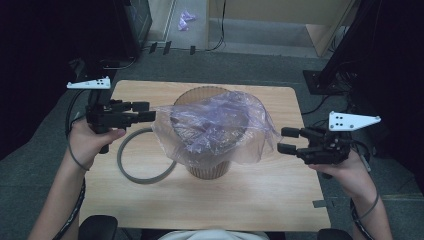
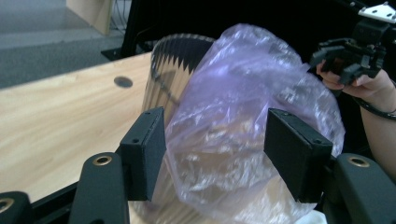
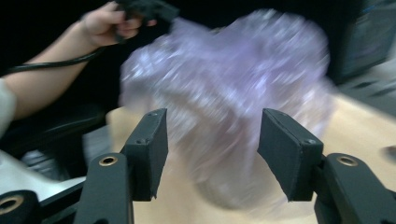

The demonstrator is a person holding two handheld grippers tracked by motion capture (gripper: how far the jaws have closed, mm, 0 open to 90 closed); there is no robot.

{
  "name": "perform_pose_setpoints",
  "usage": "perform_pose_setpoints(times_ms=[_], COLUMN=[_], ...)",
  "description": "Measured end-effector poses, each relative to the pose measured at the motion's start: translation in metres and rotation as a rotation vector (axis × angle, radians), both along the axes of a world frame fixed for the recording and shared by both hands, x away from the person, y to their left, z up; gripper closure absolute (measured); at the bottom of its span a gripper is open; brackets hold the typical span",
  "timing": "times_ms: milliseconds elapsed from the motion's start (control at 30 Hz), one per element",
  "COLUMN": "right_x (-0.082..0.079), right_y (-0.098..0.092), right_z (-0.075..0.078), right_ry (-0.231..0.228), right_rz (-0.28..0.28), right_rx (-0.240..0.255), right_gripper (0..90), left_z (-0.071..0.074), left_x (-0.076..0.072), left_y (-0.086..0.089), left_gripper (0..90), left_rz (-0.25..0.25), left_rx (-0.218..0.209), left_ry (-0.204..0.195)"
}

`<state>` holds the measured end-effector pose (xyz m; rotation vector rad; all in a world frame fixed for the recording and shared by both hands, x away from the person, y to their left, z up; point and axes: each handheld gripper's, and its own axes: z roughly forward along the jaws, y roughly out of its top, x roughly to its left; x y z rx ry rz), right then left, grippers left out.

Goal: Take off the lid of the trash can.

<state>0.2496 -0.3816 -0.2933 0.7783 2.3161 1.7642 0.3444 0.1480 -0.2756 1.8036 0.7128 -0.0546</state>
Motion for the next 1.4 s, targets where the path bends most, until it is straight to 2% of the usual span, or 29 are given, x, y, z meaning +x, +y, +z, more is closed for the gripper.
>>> perform_pose_setpoints(times_ms=[100, 200, 300, 400, 533, 600, 667, 700, 767, 867, 933, 967, 1000, 1033, 1200, 1267, 1400], right_x=[0.008, 0.02, 0.029, 0.039, 0.049, 0.055, 0.06, 0.062, 0.066, 0.067, 0.069, 0.07, 0.072, 0.072, 0.077, 0.079, 0.084], right_y=[0.003, 0.011, 0.02, 0.028, 0.031, 0.032, 0.034, 0.035, 0.039, 0.044, 0.048, 0.051, 0.053, 0.055, 0.059, 0.059, 0.058], right_z=[0.008, 0.007, 0.003, 0.0, -0.001, -0.001, 0.0, 0.0, 0.001, 0.002, 0.002, 0.002, 0.002, 0.001, 0.0, 0.0, -0.001], right_ry=[-0.037, -0.053, -0.058, -0.071, -0.05, -0.032, -0.033, -0.028, -0.019, -0.017, -0.014, -0.013, -0.012, -0.011, 0.001, 0.01, 0.025], right_rz=[-0.063, -0.076, -0.062, -0.072, -0.079, -0.09, -0.091, -0.092, -0.091, -0.072, -0.06, -0.056, -0.049, -0.047, -0.04, -0.039, -0.047], right_rx=[-0.027, -0.044, -0.057, -0.089, -0.084, -0.076, -0.084, -0.084, -0.091, -0.099, -0.108, -0.112, -0.112, -0.114, -0.122, -0.12, -0.123], right_gripper=[43.2, 41.7, 40.9, 42.3, 55.1, 62.4, 69.2, 71.7, 76.5, 79.3, 80.4, 80.5, 80.7, 80.7, 81.0, 81.7, 82.7], left_z=[0.001, -0.003, -0.004, -0.006, -0.009, -0.01, -0.011, -0.011, -0.011, -0.01, -0.01, -0.01, -0.01, -0.011, -0.01, -0.008, -0.006], left_x=[0.008, 0.016, 0.02, 0.025, 0.031, 0.033, 0.034, 0.034, 0.032, 0.028, 0.027, 0.027, 0.027, 0.027, 0.026, 0.027, 0.029], left_y=[-0.01, -0.021, -0.022, -0.018, -0.013, -0.013, -0.014, -0.015, -0.017, -0.02, -0.023, -0.024, -0.024, -0.024, -0.02, -0.018, -0.014], left_gripper=[36.3, 36.3, 36.4, 36.4, 39.9, 44.1, 45.6, 46.5, 46.0, 41.7, 40.1, 41.9, 53.7, 61.1, 80.3, 85.3, 87.8], left_rz=[-0.029, -0.029, -0.029, -0.024, -0.011, -0.01, -0.01, -0.016, -0.038, -0.063, -0.073, -0.075, -0.076, -0.065, -0.061, -0.055, -0.034], left_rx=[0.027, 0.077, 0.063, 0.051, 0.038, 0.047, 0.047, 0.053, 0.044, 0.037, 0.048, 0.065, 0.08, 0.091, 0.097, 0.095, 0.096], left_ry=[0.005, -0.005, -0.005, 0.005, 0.027, 0.032, 0.035, 0.044, 0.037, 0.02, 0.019, 0.027, 0.039, 0.035, 0.051, 0.052, 0.045])
